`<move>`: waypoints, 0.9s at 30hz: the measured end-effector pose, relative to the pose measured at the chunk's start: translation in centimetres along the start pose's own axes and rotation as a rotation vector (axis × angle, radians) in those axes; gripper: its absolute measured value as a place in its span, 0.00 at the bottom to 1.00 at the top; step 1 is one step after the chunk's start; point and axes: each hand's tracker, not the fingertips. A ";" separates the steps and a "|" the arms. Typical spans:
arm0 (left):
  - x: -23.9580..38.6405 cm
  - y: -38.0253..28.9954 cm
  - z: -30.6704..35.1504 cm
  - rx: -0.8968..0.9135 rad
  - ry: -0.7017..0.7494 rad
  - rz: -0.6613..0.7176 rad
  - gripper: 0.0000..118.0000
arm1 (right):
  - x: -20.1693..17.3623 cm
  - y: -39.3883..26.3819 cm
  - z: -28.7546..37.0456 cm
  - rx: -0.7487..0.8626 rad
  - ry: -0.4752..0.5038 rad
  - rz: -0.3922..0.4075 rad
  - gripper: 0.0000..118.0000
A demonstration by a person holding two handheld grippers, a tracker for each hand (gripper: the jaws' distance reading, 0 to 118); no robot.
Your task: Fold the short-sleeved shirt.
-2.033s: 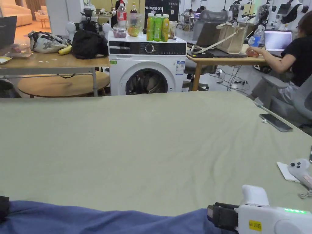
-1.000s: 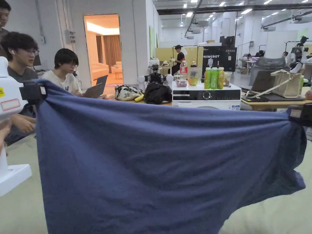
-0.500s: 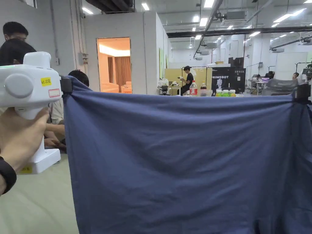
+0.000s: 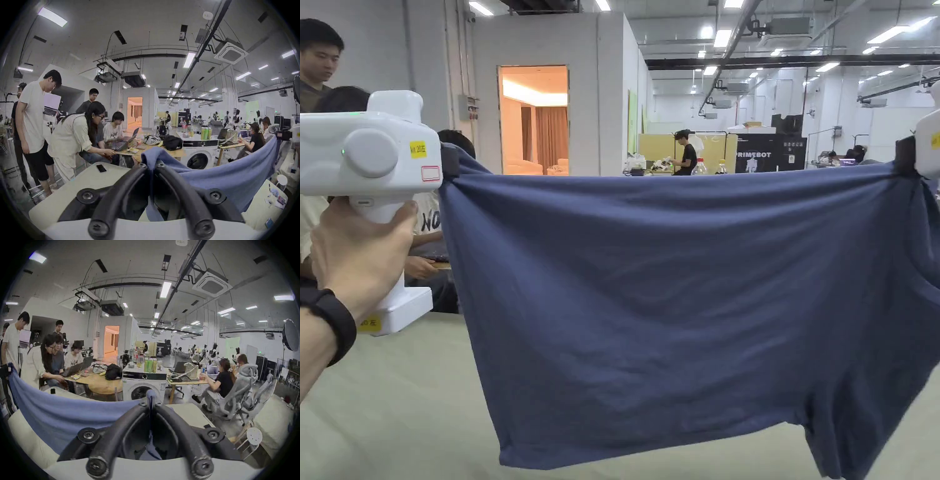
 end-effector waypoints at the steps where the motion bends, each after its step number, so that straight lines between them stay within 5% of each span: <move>1: 0.1 -0.3 -0.4 -0.001 0.008 0.008 0.00 | 0.0 -0.4 -0.3 0.001 0.010 -0.027 0.00; 7: 0.3 -2.5 -1.5 -0.020 0.017 -0.014 0.00 | -0.6 -2.1 -2.1 -0.024 0.007 0.016 0.00; 14: -0.2 -12.3 0.4 -0.183 -0.038 0.082 0.00 | -0.4 -11.9 -1.0 -0.162 0.081 -0.097 0.00; 27: -3.9 -29.1 21.9 -0.367 -0.183 0.211 0.00 | 3.7 -34.9 19.7 -0.355 0.096 -0.224 0.00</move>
